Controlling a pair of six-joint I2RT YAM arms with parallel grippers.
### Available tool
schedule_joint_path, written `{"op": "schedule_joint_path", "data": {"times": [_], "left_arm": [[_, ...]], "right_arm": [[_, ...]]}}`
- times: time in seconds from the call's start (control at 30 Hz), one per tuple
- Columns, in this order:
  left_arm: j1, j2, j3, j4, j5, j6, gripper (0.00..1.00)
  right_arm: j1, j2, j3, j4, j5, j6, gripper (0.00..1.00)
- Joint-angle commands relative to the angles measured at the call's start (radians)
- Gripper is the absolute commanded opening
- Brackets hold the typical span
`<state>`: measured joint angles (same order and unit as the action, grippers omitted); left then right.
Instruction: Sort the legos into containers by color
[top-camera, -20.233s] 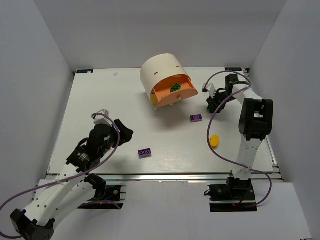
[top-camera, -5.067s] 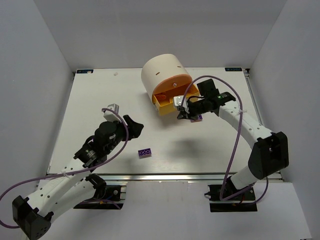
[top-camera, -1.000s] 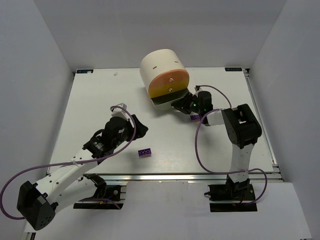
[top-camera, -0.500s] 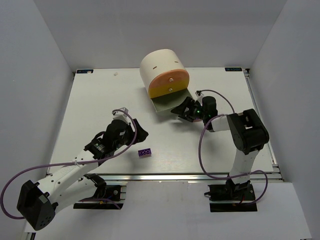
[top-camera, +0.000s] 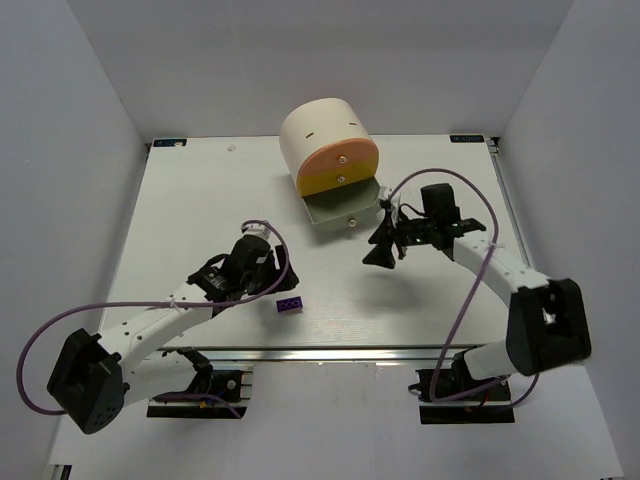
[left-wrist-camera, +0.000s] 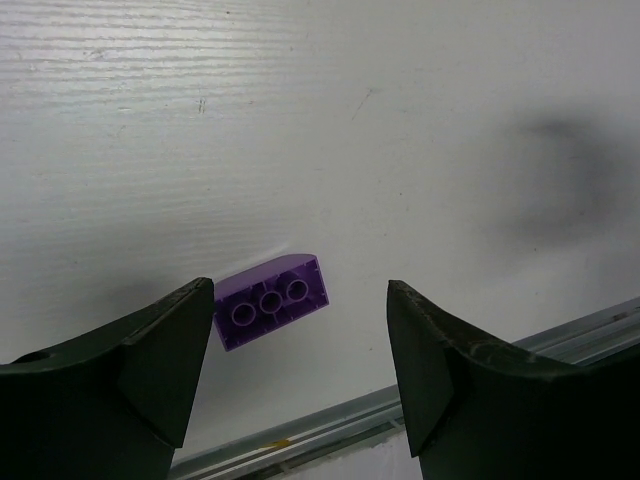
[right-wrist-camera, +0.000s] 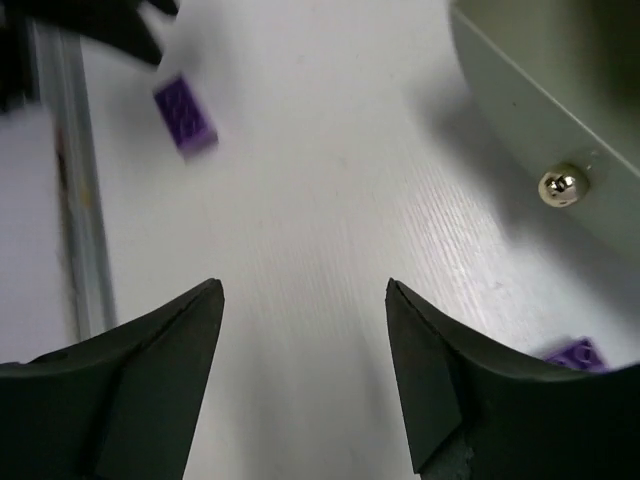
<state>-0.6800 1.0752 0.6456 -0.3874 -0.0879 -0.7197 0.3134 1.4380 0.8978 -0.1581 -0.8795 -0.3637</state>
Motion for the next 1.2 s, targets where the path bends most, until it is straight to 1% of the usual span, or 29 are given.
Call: {"op": "schedule_joint_path", "data": {"times": [0.0, 0.03, 0.07, 0.1, 0.13, 0.17, 0.23, 0.27, 0.33, 0.37, 0.43, 0.47, 0.6, 0.77, 0.83, 0.9, 1.0, 1.07, 1.17], "left_arm": [[-0.006, 0.028, 0.045, 0.008, 0.043, 0.042, 0.79], [-0.006, 0.034, 0.043, 0.021, 0.057, 0.045, 0.8], [-0.006, 0.041, 0.042, 0.039, 0.062, 0.046, 0.79], [-0.006, 0.045, 0.042, 0.042, 0.068, 0.048, 0.8], [-0.006, 0.046, 0.043, 0.045, 0.07, 0.048, 0.8], [-0.006, 0.046, 0.048, 0.045, 0.07, 0.049, 0.79], [-0.006, 0.04, 0.052, 0.041, 0.065, 0.049, 0.8], [-0.006, 0.032, 0.052, 0.038, 0.062, 0.051, 0.79], [-0.006, 0.008, 0.045, 0.033, 0.05, 0.045, 0.79], [-0.006, -0.006, 0.039, 0.033, 0.047, 0.042, 0.8], [-0.006, -0.035, 0.016, 0.035, 0.04, 0.026, 0.8], [-0.006, -0.043, 0.006, 0.038, 0.037, 0.022, 0.8], [-0.006, -0.07, -0.023, 0.045, 0.036, -0.007, 0.8], [-0.006, -0.064, -0.015, 0.033, 0.036, -0.007, 0.79], [-0.006, -0.057, -0.001, 0.024, 0.036, 0.002, 0.8], [-0.006, -0.044, 0.005, 0.016, 0.039, 0.008, 0.8], [-0.006, -0.035, 0.014, 0.012, 0.039, 0.009, 0.8], [-0.006, -0.034, 0.015, 0.012, 0.037, 0.009, 0.8], [-0.006, -0.034, 0.019, 0.01, 0.036, 0.006, 0.8]], "right_arm": [[-0.029, -0.09, 0.047, -0.487, -0.005, -0.744, 0.71], [-0.042, -0.093, 0.05, -0.515, 0.013, -0.882, 0.7], [-0.087, -0.082, 0.056, -0.552, 0.019, -0.941, 0.7], [-0.1, -0.044, 0.082, -0.567, 0.033, -1.037, 0.7], [-0.114, -0.044, 0.082, -0.583, 0.034, -1.038, 0.7], [-0.156, 0.016, 0.126, -0.627, 0.031, -1.114, 0.71], [-0.181, 0.09, 0.197, -0.679, 0.03, -1.187, 0.75], [-0.209, 0.167, 0.279, -0.704, 0.025, -1.245, 0.76], [-0.241, 0.279, 0.366, -0.794, 0.039, -1.322, 0.82], [-0.244, 0.309, 0.447, -0.822, 0.045, -1.377, 0.85], [-0.26, 0.364, 0.512, -0.862, 0.062, -1.412, 0.87], [-0.261, 0.41, 0.535, -0.867, 0.073, -1.423, 0.87], [-0.264, 0.499, 0.628, -0.867, 0.114, -1.455, 0.88], [-0.252, 0.611, 0.707, -0.933, 0.135, -1.477, 0.88], [-0.251, 0.628, 0.695, -0.902, 0.136, -1.434, 0.88], [-0.244, 0.633, 0.67, -0.822, 0.143, -1.372, 0.88], [-0.232, 0.642, 0.662, -0.77, 0.146, -1.342, 0.88], [-0.223, 0.651, 0.653, -0.709, 0.151, -1.28, 0.87], [-0.217, 0.66, 0.645, -0.664, 0.157, -1.23, 0.86]]}}
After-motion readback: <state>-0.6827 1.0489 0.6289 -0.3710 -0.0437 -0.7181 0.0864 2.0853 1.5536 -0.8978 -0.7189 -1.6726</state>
